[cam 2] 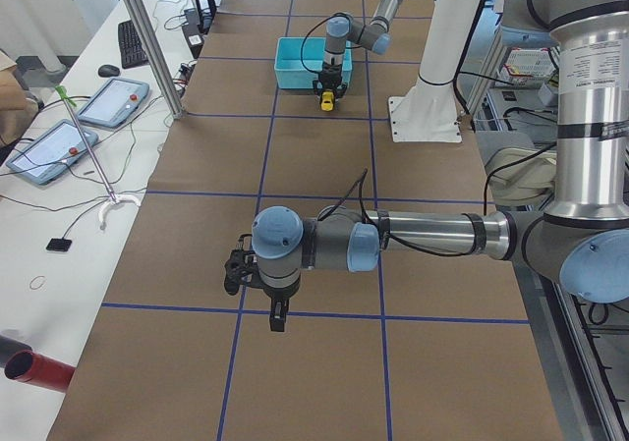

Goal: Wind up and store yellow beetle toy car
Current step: 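Lift the car with the right gripper and carry it into the bin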

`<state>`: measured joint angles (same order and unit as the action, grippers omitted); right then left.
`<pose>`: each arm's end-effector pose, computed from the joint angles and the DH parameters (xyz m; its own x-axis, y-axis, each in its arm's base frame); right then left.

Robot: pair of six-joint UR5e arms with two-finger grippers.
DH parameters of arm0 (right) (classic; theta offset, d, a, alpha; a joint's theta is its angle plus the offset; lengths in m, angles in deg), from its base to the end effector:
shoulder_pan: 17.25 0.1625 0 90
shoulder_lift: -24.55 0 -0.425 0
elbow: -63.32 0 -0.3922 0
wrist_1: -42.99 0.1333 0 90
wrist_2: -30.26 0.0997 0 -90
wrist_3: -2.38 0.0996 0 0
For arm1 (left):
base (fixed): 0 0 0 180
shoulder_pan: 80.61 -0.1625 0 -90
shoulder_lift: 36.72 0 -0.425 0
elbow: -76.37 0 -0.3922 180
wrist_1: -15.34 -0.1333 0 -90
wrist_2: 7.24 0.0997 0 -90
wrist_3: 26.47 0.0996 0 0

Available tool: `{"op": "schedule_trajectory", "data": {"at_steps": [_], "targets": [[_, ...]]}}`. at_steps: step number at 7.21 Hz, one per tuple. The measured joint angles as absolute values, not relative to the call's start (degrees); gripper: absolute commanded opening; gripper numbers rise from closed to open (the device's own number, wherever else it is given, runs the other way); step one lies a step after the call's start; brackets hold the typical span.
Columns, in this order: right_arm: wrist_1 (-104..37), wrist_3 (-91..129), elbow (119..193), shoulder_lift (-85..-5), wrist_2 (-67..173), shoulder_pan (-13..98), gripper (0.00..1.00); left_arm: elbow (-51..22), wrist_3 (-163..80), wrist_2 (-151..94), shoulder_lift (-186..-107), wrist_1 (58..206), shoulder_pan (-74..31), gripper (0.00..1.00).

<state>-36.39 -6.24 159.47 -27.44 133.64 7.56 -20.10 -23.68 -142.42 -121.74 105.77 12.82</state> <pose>-0.5707 -0.3853 0.1986 0.1555 -0.9878 0.0095 0.5530 0.0950 0.8277 -0.0899 -0.4526 0.6425 0.7071 0.0301 -0.7065 0.0254 0.9974 0.0680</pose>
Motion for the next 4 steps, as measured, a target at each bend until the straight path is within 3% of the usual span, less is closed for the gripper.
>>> {"op": "schedule_trajectory", "data": {"at_steps": [2, 4], "targets": [[-46.57, -9.52, 165.55, -25.23, 140.42, 15.35, 0.0, -20.06, -23.79, -142.42, -121.72, 105.85, 12.81, 1.0], [-53.5, -18.95, 174.22, -30.61, 148.25, 25.19, 0.0, -20.04, -23.89, -142.42, -121.71, 105.95, 12.78, 1.0]]}}
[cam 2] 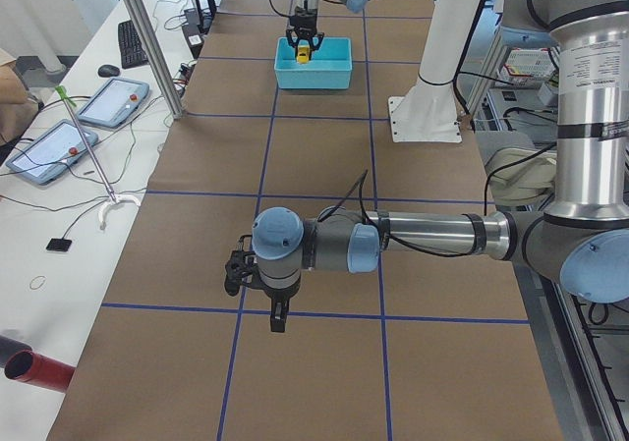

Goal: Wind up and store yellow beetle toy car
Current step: 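Lift the car with the right gripper and carry it into the bin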

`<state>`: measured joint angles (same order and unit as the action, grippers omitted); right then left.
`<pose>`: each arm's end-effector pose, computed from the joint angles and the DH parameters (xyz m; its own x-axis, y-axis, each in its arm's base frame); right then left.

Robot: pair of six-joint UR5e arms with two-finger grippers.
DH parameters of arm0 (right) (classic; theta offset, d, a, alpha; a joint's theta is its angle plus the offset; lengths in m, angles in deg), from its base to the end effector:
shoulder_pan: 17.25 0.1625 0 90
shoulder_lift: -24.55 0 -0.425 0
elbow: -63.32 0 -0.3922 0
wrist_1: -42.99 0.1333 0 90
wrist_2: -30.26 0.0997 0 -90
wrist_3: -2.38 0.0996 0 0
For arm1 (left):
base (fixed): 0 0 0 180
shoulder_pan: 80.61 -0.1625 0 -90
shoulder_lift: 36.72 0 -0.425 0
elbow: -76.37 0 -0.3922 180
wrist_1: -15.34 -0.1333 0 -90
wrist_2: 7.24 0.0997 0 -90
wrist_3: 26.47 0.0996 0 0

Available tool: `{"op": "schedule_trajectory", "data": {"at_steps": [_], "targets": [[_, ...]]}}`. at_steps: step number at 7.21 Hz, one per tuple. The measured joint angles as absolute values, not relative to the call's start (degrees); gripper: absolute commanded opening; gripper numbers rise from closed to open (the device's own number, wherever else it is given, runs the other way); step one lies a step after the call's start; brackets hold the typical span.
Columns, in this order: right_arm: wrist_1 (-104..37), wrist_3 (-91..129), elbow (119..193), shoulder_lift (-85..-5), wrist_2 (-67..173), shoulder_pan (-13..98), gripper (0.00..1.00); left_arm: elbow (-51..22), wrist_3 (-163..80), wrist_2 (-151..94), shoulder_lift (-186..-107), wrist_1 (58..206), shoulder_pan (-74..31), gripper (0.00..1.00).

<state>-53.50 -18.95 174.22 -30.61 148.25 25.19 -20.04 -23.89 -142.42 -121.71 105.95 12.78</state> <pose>-0.3809 -0.4656 0.1690 0.1354 -0.9907 0.0098 0.5700 0.0860 0.8171 -0.0896 -0.4526 0.6430 0.7071 0.0281 -0.7066 0.0273 0.9974 0.0669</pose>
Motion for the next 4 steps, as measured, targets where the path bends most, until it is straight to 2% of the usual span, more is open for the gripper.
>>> {"op": "schedule_trajectory", "data": {"at_steps": [2, 4], "targets": [[-52.19, -25.64, 180.86, -41.92, 150.62, 27.9, 0.0, -19.99, -23.92, -142.42, -121.71, 106.04, 12.74, 1.0], [-42.97, -27.69, 177.64, -48.35, 150.81, 27.18, 0.0, -19.83, -23.92, -142.42, -121.71, 106.12, 12.74, 1.0]]}}
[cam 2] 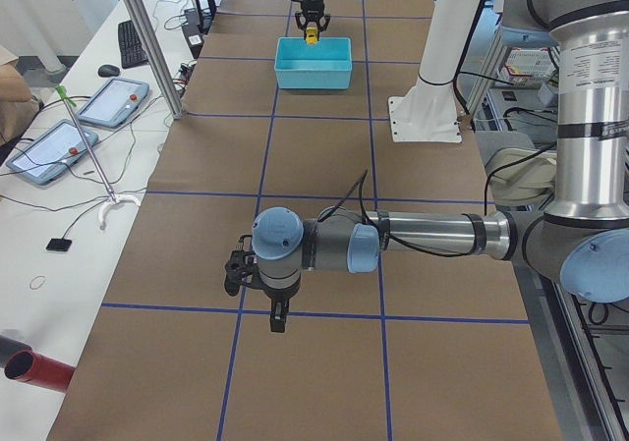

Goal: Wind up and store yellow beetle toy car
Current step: 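Lift the car with the right gripper and carry it into the bin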

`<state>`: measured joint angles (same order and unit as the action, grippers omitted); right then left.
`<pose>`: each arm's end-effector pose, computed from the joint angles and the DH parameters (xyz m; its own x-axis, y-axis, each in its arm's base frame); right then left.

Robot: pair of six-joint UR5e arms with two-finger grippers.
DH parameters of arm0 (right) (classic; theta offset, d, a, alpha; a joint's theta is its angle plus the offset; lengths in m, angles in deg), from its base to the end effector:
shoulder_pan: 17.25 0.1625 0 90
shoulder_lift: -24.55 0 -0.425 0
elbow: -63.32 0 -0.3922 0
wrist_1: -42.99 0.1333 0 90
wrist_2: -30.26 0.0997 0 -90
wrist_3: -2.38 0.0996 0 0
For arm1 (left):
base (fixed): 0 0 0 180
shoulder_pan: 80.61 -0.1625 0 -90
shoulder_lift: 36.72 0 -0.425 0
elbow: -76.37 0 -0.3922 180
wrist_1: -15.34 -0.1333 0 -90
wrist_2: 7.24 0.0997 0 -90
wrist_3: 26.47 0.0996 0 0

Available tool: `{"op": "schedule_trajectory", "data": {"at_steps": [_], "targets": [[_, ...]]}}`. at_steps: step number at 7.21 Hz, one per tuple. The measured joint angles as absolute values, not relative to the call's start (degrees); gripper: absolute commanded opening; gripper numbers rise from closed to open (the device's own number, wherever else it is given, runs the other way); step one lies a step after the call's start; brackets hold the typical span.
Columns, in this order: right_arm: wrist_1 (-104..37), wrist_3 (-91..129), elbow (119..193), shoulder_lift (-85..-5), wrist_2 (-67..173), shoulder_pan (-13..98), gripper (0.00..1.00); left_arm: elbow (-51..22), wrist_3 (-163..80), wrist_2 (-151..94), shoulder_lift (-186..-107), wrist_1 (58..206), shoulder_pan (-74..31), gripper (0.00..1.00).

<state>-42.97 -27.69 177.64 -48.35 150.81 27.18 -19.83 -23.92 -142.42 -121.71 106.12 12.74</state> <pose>-0.3350 -0.4442 0.2983 0.0469 -0.9977 -0.0486 0.6059 -0.0103 0.7955 -0.0893 -0.4526 0.6445 0.7070 0.0276 -0.7067 0.0270 0.9975 0.0659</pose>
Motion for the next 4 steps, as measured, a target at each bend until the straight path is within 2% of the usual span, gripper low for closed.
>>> {"op": "schedule_trajectory", "data": {"at_steps": [4], "targets": [[-32.7, -27.41, 167.61, -49.75, 149.62, 23.77, 0.0, -19.78, -23.94, -142.42, -121.71, 106.21, 12.8, 1.0]]}}
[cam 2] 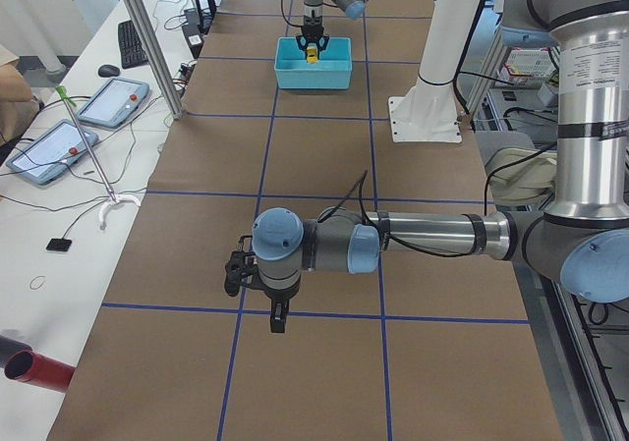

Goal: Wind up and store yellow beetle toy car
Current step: 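Lower the car into the bin and open the right gripper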

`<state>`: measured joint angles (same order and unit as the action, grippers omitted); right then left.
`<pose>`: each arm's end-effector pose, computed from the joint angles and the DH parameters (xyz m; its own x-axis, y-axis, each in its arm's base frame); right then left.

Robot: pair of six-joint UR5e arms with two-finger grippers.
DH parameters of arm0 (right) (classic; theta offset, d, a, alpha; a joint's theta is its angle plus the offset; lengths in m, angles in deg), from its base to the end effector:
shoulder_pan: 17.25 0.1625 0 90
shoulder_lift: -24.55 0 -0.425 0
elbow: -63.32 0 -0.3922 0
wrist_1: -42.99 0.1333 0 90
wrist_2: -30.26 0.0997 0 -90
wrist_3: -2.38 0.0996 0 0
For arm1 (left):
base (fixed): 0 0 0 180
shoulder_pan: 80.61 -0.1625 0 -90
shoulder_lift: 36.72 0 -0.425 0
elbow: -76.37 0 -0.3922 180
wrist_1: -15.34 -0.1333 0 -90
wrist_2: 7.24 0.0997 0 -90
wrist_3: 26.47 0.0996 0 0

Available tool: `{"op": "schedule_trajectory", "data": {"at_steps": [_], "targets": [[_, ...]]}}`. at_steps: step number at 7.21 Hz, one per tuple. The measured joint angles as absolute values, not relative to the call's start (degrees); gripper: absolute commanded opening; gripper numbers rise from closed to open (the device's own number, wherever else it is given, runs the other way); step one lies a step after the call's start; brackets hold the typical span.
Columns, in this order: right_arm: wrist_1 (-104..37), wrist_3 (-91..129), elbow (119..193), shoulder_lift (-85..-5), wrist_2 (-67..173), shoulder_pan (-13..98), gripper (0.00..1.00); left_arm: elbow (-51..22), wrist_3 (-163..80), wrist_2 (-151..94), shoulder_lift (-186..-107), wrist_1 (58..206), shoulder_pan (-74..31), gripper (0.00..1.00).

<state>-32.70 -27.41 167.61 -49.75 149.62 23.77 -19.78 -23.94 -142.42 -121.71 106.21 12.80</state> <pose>-0.3872 -0.4488 0.3681 0.0039 -0.9991 -0.0425 0.6245 -0.0307 0.7805 -0.0897 -0.4526 0.6447 0.7071 0.0270 -0.7066 0.0283 0.9974 0.0663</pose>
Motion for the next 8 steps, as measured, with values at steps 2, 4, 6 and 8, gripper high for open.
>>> {"op": "schedule_trajectory", "data": {"at_steps": [2, 4, 6, 8], "targets": [[-32.37, -27.2, 165.73, -49.86, 149.32, 22.57, 0.0, -19.8, -24.0, -142.42, -121.71, 106.22, 12.74, 1.0], [-32.34, -26.42, 164.46, -49.89, 149.33, 21.5, 0.0, -19.8, -24.01, -142.42, -121.71, 106.22, 12.76, 1.0], [-32.33, -25.65, 164.01, -49.85, 149.39, 20.84, 0.99, -19.79, -24.01, -142.42, -121.71, 106.22, 12.79, 1.0], [-32.27, -25.75, 164.35, -49.79, 149.4, 20.79, 1.0, -19.8, -24.01, -142.36, -121.71, 106.22, 12.8, 1.0]]}}
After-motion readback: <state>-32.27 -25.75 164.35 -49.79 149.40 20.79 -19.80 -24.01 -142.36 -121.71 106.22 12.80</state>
